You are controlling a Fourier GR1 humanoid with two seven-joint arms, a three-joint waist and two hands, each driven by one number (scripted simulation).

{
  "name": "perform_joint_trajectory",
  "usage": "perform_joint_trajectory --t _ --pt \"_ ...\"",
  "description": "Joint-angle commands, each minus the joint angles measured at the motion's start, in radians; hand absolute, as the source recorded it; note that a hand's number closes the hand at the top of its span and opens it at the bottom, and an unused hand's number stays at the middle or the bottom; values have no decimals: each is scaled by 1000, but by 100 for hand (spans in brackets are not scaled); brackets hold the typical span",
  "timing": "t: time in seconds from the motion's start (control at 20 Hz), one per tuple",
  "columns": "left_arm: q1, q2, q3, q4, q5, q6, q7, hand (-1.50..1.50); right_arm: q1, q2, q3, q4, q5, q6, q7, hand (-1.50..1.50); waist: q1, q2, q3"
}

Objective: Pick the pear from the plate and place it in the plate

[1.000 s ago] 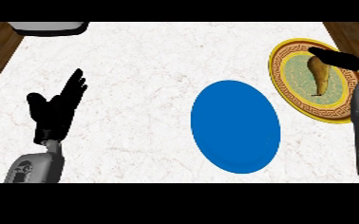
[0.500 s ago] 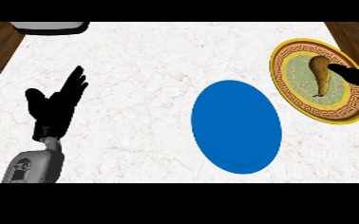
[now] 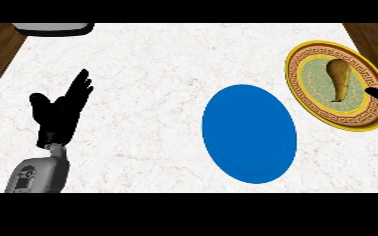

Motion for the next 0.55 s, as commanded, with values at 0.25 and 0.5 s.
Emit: perform_joint_trajectory --t 0.25,0.5 --pt "19 -5 3 -24 -8 -18 5 0 116 -60 -27 20 -44 31 -37 -150 0 0 0" --pt "-26 -10 17 46 -10 -19 -9 0 153 -112 -47 56 -79 92 -56 -150 -1 1 0"
